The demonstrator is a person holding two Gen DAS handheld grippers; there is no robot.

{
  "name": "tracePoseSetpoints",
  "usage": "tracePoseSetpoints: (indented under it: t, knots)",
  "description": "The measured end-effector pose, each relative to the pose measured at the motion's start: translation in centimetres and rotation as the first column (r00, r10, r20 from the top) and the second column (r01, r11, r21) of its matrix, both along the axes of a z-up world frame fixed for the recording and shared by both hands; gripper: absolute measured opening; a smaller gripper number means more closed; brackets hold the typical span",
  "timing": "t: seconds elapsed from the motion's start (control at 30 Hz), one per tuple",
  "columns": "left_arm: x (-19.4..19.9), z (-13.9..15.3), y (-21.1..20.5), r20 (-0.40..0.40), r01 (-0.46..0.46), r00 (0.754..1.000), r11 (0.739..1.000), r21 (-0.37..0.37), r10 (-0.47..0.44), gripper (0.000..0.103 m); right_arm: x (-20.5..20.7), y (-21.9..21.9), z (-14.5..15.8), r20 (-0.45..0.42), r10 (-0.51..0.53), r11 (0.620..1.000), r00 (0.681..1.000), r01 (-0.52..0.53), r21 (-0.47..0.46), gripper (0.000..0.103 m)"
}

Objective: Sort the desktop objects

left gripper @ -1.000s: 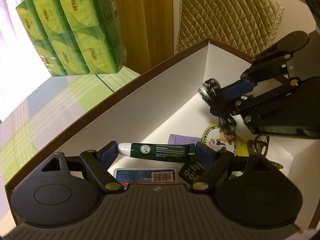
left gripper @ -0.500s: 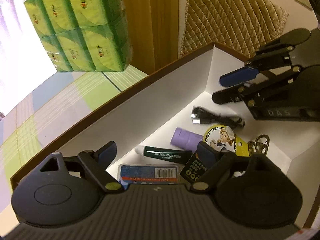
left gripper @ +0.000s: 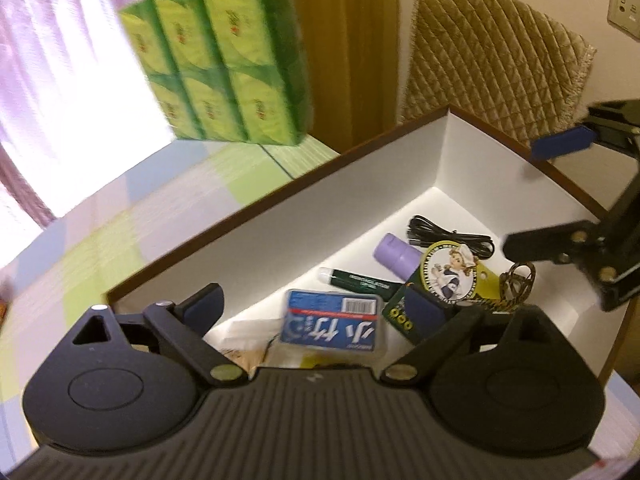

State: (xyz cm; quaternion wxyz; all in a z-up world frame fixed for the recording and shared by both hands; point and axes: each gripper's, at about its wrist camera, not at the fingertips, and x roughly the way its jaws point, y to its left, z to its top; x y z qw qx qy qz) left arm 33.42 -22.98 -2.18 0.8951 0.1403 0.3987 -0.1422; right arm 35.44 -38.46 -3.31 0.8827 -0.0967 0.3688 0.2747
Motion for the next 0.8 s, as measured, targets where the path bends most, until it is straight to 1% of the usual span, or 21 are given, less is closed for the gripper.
tracePoseSetpoints:
  t: [0.03, 0.1, 0.17, 0.3, 0.37, 0.5, 0.63, 0.73, 0.8]
  knots:
    - [-0.5, 0.4, 0.2, 0.010, -0.010, 1.000, 1.000, -0.002, 0.010, 0.101, -0.4, -0.1, 0.1, -0.006, -0.010, 1.000, 1.000, 0.010, 0.011, 0.101]
    - [-1.6, 1.2, 0.6, 0.027, -0.028, 0.999, 1.000, -0.014, 0.028, 0.101, -1.2, -0.4, 0.3, -0.019, -0.028, 0.999, 0.999, 0.029, 0.037, 0.101]
    - [-2.7, 1.9, 1.1, 0.041, -0.047, 0.998, 0.999, -0.024, 0.048, 0.102, -1.9, -0.6, 0.4, -0.029, -0.070, 0.996, 0.997, 0.071, 0.052, 0.101]
    - [-5.4, 3.2, 1.6, 0.108, -0.088, 0.990, 0.996, -0.016, 0.089, 0.102, -3.6, -0.9, 0.9, -0.020, -0.128, 0.989, 0.992, 0.130, 0.074, 0.101]
    - [-6.6, 3.8, 1.7, 0.125, -0.109, 0.986, 0.994, -0.020, 0.110, 0.102, -4.6, -0.9, 1.2, -0.014, -0.153, 0.984, 0.988, 0.153, 0.090, 0.101]
    - [-8.7, 4.7, 2.3, 0.118, -0.150, 0.980, 0.986, -0.069, 0.158, 0.102, -6.4, -1.1, 1.8, -0.021, -0.168, 0.977, 0.985, 0.170, 0.130, 0.101]
    - [-10.8, 5.3, 2.3, 0.094, -0.191, 0.976, 0.979, -0.078, 0.198, 0.102, -7.9, -1.5, 2.4, -0.064, -0.161, 0.966, 0.985, 0.170, 0.195, 0.101]
    - [-12.4, 5.6, 2.2, 0.084, -0.209, 0.973, 0.974, -0.084, 0.216, 0.102, -8.9, -1.4, 2.6, -0.087, -0.159, 0.962, 0.983, 0.174, 0.208, 0.101]
    - [-13.4, 5.7, 2.1, 0.068, -0.213, 0.973, 0.972, -0.097, 0.220, 0.102, -9.7, -1.2, 2.7, -0.079, -0.160, 0.963, 0.984, 0.173, 0.208, 0.101]
